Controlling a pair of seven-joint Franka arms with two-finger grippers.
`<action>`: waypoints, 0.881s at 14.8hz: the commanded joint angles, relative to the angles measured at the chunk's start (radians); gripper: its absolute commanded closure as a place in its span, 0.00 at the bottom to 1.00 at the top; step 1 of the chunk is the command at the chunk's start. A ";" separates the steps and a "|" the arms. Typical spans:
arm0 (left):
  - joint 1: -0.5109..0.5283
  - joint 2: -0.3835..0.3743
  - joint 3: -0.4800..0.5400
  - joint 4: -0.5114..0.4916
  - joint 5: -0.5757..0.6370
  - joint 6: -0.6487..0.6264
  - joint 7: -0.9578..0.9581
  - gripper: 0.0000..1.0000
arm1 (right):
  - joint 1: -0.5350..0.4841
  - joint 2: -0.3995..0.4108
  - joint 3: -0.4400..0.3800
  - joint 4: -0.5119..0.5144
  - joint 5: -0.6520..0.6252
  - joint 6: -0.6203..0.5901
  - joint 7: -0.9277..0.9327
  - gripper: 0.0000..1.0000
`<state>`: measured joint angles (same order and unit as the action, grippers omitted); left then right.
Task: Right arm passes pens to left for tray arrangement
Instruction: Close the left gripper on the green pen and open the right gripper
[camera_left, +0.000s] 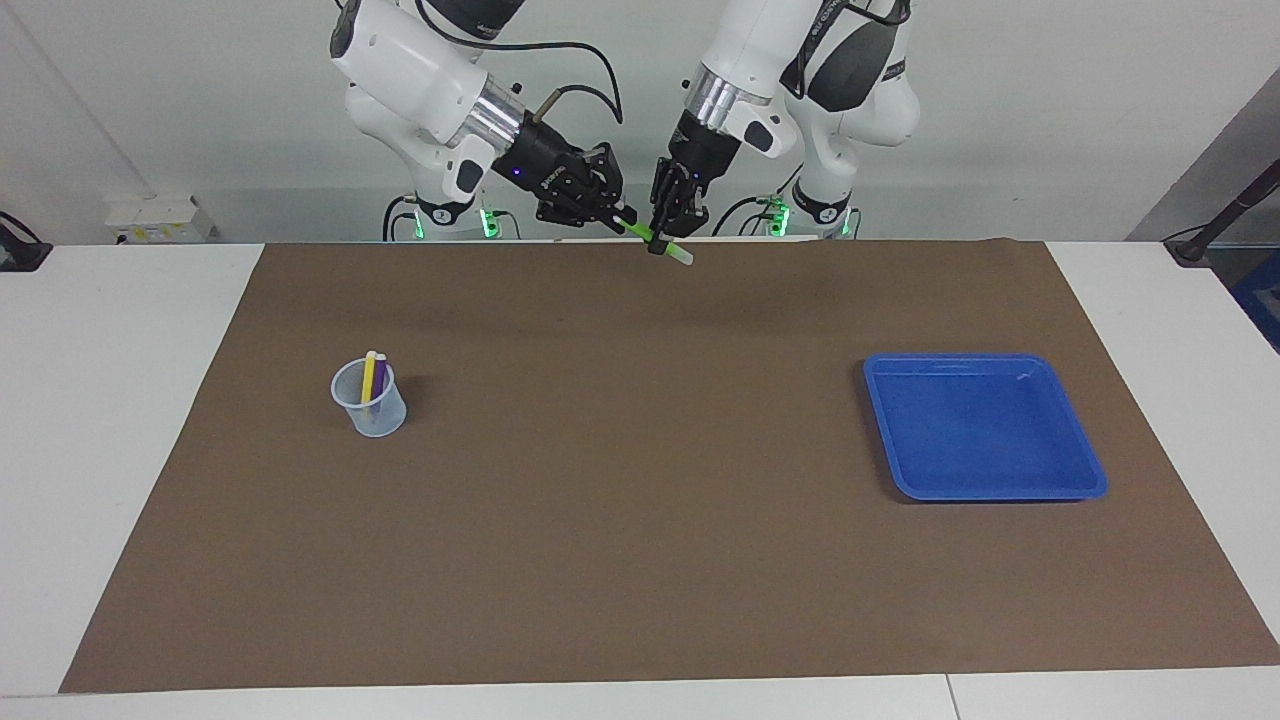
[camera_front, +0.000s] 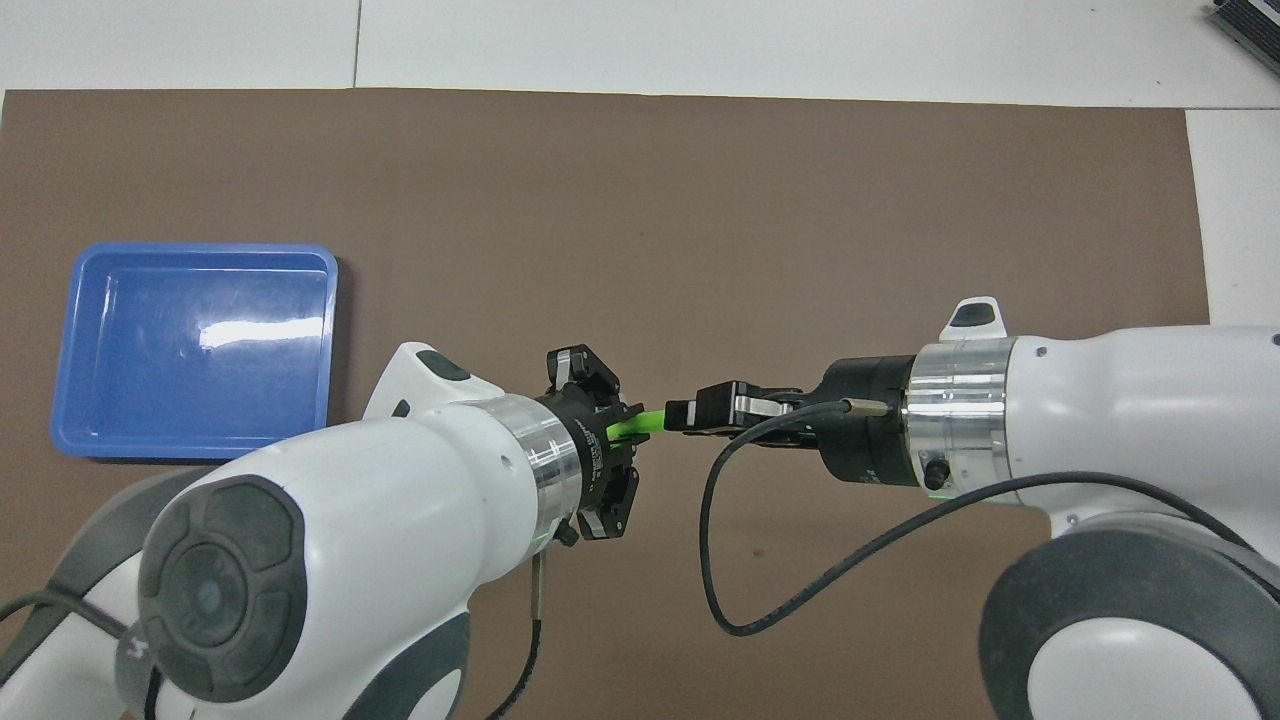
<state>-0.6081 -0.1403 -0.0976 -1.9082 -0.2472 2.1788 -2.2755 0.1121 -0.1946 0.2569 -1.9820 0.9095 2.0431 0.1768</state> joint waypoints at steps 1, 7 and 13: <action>-0.021 0.010 -0.005 0.018 0.003 -0.016 0.011 1.00 | 0.001 -0.003 0.004 -0.003 0.029 0.009 0.015 1.00; -0.021 0.010 -0.007 0.018 0.019 -0.008 0.011 1.00 | 0.001 -0.003 0.004 -0.001 0.025 0.009 0.027 0.00; -0.003 -0.008 -0.004 -0.027 0.029 -0.025 0.178 1.00 | 0.001 -0.003 0.002 -0.001 0.017 0.008 0.026 0.00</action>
<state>-0.6131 -0.1397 -0.1136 -1.9133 -0.2273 2.1729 -2.1863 0.1124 -0.1951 0.2575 -1.9821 0.9096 2.0439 0.1912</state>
